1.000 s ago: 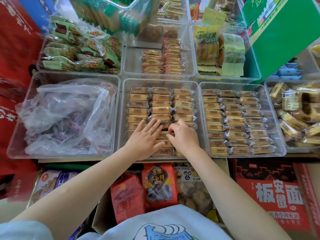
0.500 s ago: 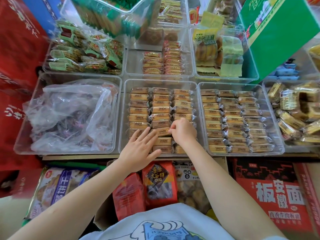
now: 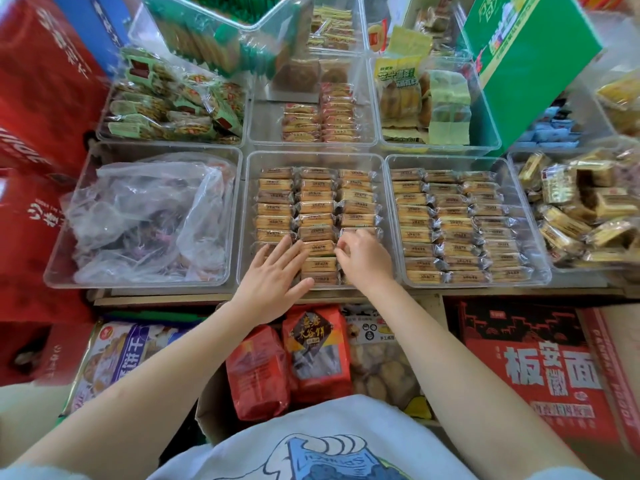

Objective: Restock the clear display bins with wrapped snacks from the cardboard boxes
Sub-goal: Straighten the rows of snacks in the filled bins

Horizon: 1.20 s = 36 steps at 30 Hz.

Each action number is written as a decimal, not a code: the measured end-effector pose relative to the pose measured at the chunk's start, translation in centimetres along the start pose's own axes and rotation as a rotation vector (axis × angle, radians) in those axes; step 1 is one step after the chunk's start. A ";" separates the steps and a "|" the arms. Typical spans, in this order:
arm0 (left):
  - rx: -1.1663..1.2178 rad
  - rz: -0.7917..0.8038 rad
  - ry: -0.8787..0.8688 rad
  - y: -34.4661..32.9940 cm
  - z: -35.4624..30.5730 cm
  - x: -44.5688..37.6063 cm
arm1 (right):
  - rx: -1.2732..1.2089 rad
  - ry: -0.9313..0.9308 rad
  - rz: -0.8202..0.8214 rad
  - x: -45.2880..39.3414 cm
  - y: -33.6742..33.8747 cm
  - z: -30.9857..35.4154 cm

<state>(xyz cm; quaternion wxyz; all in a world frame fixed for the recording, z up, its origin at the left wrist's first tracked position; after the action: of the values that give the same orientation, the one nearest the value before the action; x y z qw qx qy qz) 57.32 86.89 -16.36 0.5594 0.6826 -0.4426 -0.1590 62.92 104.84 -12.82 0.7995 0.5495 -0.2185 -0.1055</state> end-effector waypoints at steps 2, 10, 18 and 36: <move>0.024 -0.024 0.012 -0.2 0.0 1.2 | 0.019 0.000 0.068 1.1 -0.7 0.0; -0.017 -0.034 0.105 -0.9 0.1 2.0 | 0.191 -0.092 0.139 0.0 -2.0 0.8; 0.061 -0.013 0.210 -1.1 0.2 1.3 | 0.114 -0.090 0.139 -1.1 -1.7 0.1; -0.017 0.037 0.129 -0.4 -0.2 0.0 | 0.153 0.210 0.021 0.5 -2.9 0.4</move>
<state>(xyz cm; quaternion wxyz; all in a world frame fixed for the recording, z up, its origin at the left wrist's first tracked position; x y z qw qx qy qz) 57.61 86.98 -16.68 0.5953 0.6782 -0.4170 -0.1080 63.36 103.22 -15.26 0.7748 0.6144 -0.1470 -0.0220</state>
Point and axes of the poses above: each hand's wrist, its own x-axis away from the middle knuckle, its own y-axis out of the back of the hand, z = x × y, the point moved 4 cm from there along -x, towards the middle knuckle, and after that the axes turned 3 degrees about x, right-handed, at the moved point
